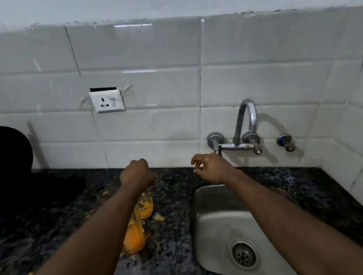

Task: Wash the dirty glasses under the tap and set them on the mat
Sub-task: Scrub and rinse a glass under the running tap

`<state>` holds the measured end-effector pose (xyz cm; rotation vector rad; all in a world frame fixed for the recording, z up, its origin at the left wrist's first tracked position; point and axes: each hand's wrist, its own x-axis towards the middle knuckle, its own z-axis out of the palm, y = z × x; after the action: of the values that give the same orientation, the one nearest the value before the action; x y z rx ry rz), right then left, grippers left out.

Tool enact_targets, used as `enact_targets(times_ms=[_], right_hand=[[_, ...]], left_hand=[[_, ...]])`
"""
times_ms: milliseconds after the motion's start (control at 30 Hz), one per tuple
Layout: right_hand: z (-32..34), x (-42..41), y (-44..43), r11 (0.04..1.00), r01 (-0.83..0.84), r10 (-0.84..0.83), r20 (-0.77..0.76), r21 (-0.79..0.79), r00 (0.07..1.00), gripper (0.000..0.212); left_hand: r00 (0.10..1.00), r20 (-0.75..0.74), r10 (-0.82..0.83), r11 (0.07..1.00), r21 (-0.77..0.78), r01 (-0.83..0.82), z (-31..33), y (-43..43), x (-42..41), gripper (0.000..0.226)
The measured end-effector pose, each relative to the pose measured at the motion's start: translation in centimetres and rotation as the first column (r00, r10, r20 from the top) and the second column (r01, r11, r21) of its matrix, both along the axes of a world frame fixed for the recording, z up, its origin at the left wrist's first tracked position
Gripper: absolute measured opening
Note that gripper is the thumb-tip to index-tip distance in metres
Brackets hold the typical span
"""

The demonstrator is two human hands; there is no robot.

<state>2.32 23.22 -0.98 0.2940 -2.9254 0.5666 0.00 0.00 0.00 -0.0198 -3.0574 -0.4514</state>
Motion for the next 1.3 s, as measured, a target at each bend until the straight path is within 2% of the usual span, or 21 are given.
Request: enact_targets(times_ms=[167, 233, 300, 367, 533, 700, 900, 1033, 1167, 1233, 1300], right_hand=[[-4.0, -1.1, -4.3, 0.986, -0.006, 0.038, 0.191, -0.168, 0.981, 0.045], [-5.3, -1.4, -6.0, 0.973, 0.003, 0.052, 0.234, -0.229, 0.971, 0.052], [-6.5, -1.6, -7.6, 0.957, 0.018, 0.067, 0.281, -0.291, 0.957, 0.060], [-7.6, -1.8, -8.9, 0.932, 0.037, 0.088, 0.324, -0.360, 0.942, 0.065], [-9.5, -2.9, -11.0, 0.880, 0.030, 0.155, 0.347, -0.474, 0.925, 0.073], [-10.9, -3.5, -11.6, 0.846, 0.031, 0.180, 0.340, -0.532, 0.923, 0.071], [-11.4, -4.3, -10.2, 0.806, 0.010, 0.213, 0.305, -0.592, 0.928, 0.086], [-11.1, -4.1, -7.4, 0.720, 0.079, 0.090, 0.206, -0.689, 0.974, 0.090], [-10.7, -3.4, -2.4, 0.688, 0.175, -0.080, 0.166, -0.704, 0.983, 0.065], [-10.3, -2.8, 0.5, 0.703, 0.205, -0.152, 0.138, -0.681, 0.979, 0.059], [-9.8, -2.3, 3.7, 0.673, 0.245, -0.231, 0.116, -0.698, 0.966, 0.053]], left_hand=[[0.989, 0.124, 0.075, 0.994, -0.092, -0.064, -1.3, -1.9, -0.6, 0.015], [0.984, 0.151, 0.090, 0.990, -0.118, -0.073, -2.4, -2.5, -1.1, 0.022], [0.979, 0.177, 0.098, 0.991, -0.103, -0.081, -3.4, -3.2, -1.5, 0.032], [0.973, 0.209, 0.097, 0.995, -0.047, -0.089, -4.4, -3.7, -1.9, 0.034], [0.967, 0.230, 0.113, 0.990, 0.060, -0.130, -6.2, -4.2, -3.0, 0.026], [0.970, 0.197, 0.145, 0.986, 0.057, -0.159, -6.3, -3.7, -3.2, 0.010], [0.978, 0.187, 0.094, 0.991, 0.075, -0.110, -5.2, -1.6, -4.2, 0.028], [0.982, 0.172, -0.081, 0.994, 0.082, 0.068, -3.6, 2.5, -4.6, 0.025], [0.972, 0.144, -0.185, 0.971, 0.182, 0.158, -3.7, 8.1, -4.4, 0.035], [0.963, 0.148, -0.224, 0.954, 0.238, 0.185, -4.3, 10.6, -4.2, 0.035], [0.944, 0.168, -0.286, 0.929, 0.289, 0.230, -4.6, 13.2, -4.4, 0.043]])
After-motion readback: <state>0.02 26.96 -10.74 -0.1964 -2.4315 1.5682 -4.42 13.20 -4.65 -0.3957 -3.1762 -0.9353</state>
